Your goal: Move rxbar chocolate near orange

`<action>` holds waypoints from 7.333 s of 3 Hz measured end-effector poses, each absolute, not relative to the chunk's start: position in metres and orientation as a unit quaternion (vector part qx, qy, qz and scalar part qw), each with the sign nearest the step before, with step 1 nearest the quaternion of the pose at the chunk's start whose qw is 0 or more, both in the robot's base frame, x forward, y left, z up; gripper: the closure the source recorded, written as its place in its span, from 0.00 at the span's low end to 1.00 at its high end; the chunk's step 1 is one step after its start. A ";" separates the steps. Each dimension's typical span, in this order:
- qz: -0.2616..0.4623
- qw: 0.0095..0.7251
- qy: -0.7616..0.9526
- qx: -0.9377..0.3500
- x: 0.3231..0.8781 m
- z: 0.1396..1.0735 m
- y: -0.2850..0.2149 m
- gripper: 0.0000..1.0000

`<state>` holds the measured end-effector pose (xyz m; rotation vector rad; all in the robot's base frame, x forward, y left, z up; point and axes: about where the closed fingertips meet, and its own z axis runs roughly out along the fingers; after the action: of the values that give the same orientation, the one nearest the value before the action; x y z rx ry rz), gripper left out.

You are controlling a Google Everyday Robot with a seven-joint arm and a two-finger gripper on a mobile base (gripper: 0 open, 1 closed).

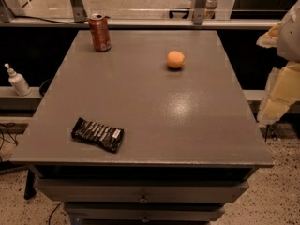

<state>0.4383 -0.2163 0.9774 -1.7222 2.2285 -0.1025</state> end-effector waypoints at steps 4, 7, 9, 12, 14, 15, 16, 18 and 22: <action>0.142 0.281 0.728 -0.609 0.484 0.927 -0.067 0.00; 0.289 0.314 0.726 -0.540 0.476 0.875 -0.007 0.00; 0.378 0.391 0.676 -0.497 0.464 0.865 0.003 0.00; 0.379 0.417 0.668 -0.486 0.444 0.842 0.077 0.00; 0.319 0.395 0.688 -0.518 0.432 0.833 0.116 0.00; 0.305 0.392 0.694 -0.520 0.431 0.831 0.123 0.18; 0.294 0.393 0.701 -0.518 0.433 0.836 0.121 0.42; 0.284 0.378 0.721 -0.507 0.431 0.830 0.111 0.88; 0.183 0.397 0.729 -0.527 0.457 0.915 0.037 1.00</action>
Offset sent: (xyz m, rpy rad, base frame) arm 0.0230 0.0913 -0.0264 0.2688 -0.0402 0.0974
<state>0.4570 0.0365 0.9154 -1.3357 1.8463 0.4642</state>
